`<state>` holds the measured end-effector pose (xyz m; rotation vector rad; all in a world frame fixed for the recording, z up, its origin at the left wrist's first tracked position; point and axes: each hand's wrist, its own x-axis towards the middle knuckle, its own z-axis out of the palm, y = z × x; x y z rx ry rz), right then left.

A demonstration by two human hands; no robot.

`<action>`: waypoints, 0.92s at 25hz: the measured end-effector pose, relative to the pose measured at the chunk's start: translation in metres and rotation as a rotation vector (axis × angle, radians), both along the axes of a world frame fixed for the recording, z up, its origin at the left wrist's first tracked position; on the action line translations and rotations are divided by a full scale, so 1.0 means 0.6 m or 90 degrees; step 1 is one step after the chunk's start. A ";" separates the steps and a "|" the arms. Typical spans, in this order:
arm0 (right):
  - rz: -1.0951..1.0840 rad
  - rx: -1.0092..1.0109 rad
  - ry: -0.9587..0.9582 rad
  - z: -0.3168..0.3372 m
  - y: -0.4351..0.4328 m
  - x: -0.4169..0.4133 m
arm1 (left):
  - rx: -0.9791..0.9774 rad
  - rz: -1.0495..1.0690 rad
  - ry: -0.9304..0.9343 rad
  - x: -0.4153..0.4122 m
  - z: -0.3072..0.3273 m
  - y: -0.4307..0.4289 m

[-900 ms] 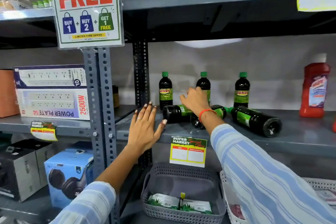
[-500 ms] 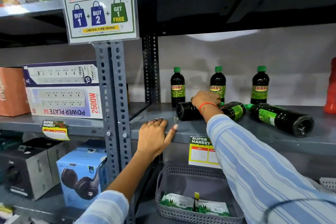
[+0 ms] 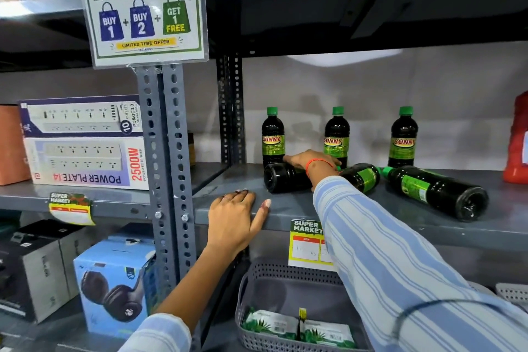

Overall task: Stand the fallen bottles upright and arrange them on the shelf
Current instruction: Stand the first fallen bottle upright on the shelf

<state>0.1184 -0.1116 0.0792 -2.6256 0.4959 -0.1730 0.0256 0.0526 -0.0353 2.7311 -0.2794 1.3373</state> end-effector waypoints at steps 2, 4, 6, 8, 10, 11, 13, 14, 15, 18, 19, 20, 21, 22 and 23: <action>-0.012 0.061 -0.006 -0.003 0.002 0.005 | 0.000 0.002 -0.008 -0.001 0.001 -0.001; 0.010 0.098 -0.005 -0.008 0.003 0.014 | -0.002 0.001 -0.014 -0.003 0.000 -0.002; 0.055 0.127 -0.001 -0.018 0.006 0.037 | 0.000 0.004 -0.018 -0.004 0.000 -0.002; 0.054 0.148 -0.022 -0.025 0.010 0.073 | -0.002 0.007 -0.013 -0.006 0.002 -0.002; 0.092 0.137 -0.062 -0.010 0.023 0.029 | -0.005 0.007 -0.011 -0.005 0.001 -0.003; 0.130 0.117 -0.103 0.000 0.033 0.003 | -0.007 0.007 -0.012 -0.004 0.000 -0.002; 0.199 0.106 -0.251 0.014 0.048 -0.032 | -0.014 0.003 -0.013 -0.002 0.001 0.000; 0.229 0.080 -0.349 0.014 0.055 -0.043 | -0.016 0.000 -0.014 -0.001 0.000 0.000; 0.261 0.031 -0.441 0.009 0.062 -0.052 | -0.016 -0.002 -0.016 -0.001 -0.001 0.000; 0.346 -0.070 -0.588 -0.025 0.077 -0.055 | -0.011 -0.001 -0.023 0.000 -0.002 0.001; 0.358 -0.063 -0.599 -0.033 0.079 -0.050 | -0.010 0.003 -0.024 0.001 -0.002 0.001; 0.364 -0.056 -0.608 -0.038 0.079 -0.050 | -0.011 0.006 -0.024 0.001 -0.002 0.001; 0.370 -0.051 -0.610 -0.041 0.078 -0.052 | -0.011 0.008 -0.022 0.001 -0.002 0.001; 0.377 -0.044 -0.605 -0.045 0.078 -0.055 | -0.010 0.008 -0.020 0.001 -0.002 0.001; 0.381 -0.032 -0.598 -0.049 0.077 -0.057 | -0.008 0.008 -0.022 0.001 -0.002 0.001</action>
